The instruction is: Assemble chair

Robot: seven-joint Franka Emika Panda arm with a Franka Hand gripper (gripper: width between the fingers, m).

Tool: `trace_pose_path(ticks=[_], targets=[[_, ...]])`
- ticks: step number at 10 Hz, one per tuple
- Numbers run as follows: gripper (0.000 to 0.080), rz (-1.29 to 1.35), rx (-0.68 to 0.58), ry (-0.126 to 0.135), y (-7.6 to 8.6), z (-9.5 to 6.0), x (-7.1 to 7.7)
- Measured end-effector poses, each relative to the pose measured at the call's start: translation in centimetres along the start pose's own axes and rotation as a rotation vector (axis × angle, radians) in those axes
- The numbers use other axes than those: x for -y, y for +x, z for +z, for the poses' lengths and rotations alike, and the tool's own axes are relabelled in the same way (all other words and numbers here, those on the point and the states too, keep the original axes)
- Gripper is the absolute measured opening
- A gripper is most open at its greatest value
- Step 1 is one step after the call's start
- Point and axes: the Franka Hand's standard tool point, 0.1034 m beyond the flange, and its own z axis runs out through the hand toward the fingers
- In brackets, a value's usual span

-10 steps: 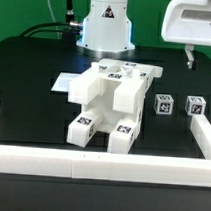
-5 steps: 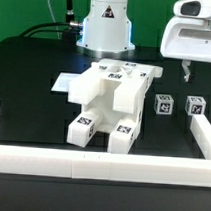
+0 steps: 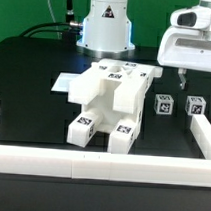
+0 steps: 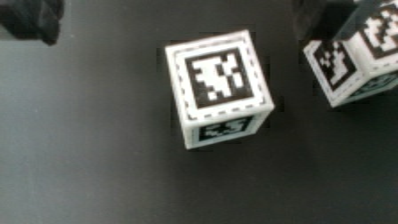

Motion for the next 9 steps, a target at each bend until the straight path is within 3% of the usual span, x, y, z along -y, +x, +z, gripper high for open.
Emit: trace_pose_path(ticks=[9], targets=[[0.0649,-0.011,0.019,-0.023,-0.5,1.7,0.0]])
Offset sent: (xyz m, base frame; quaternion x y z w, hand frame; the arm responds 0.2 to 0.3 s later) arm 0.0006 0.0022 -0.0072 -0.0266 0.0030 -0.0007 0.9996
